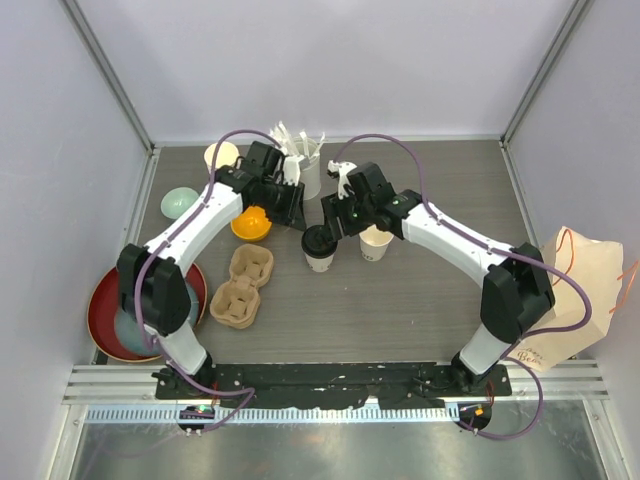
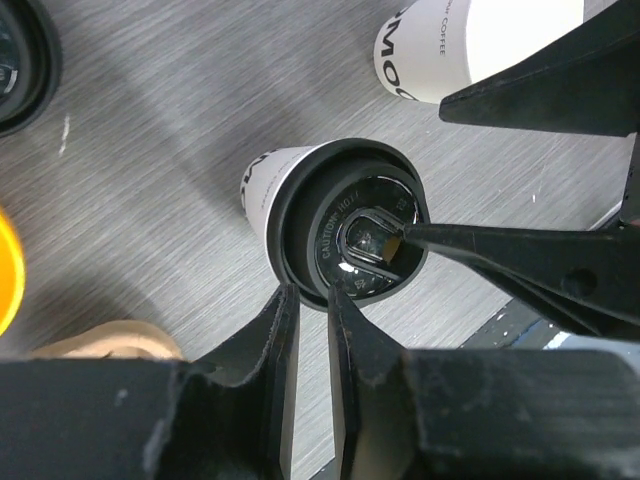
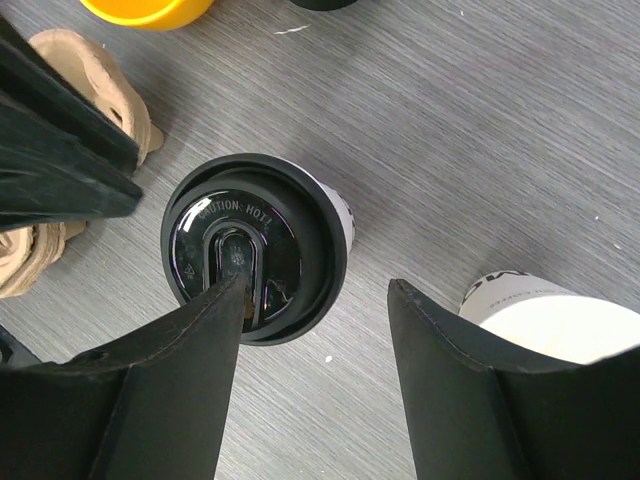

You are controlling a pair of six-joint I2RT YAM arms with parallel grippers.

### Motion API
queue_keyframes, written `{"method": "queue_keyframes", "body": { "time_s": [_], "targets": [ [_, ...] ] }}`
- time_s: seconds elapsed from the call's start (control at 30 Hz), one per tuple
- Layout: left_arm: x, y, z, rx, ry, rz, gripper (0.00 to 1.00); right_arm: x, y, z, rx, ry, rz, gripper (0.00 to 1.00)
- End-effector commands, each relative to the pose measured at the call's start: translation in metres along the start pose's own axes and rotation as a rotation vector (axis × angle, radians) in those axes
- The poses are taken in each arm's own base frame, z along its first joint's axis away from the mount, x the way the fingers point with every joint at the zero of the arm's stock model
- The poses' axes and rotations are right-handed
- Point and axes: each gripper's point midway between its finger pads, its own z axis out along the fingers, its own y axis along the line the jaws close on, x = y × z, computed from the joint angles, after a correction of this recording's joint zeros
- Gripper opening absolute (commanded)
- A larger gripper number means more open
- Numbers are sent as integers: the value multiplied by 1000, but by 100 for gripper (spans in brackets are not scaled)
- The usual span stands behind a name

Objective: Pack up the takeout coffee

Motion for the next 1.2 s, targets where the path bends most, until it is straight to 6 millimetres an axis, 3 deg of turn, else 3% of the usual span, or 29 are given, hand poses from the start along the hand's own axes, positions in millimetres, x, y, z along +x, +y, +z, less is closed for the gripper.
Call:
{"method": "queue_keyframes", "body": {
  "time_s": [0.0, 0.2, 0.37, 0.73, 0.87, 1.17],
  "targets": [
    [-1, -5, 17, 70, 11, -42, 20, -24, 15, -2, -56, -55, -14, 64],
    [8, 2, 26, 51, 38, -50, 17, -16, 14, 6, -62, -27, -10, 64],
    [7, 2, 22, 56, 28, -49, 15, -10, 15, 10, -70, -10, -8, 63],
    [8, -9, 15, 110, 28, -43, 17, 3, 11, 8, -58, -5, -2, 58],
    [-3, -17, 3, 116, -6, -3, 22, -4, 12, 3, -59, -29, -9, 60],
    [-4, -19, -7, 105, -10, 22, 24, -37, 17, -22, -51, -125, -35, 65]
  ]
}}
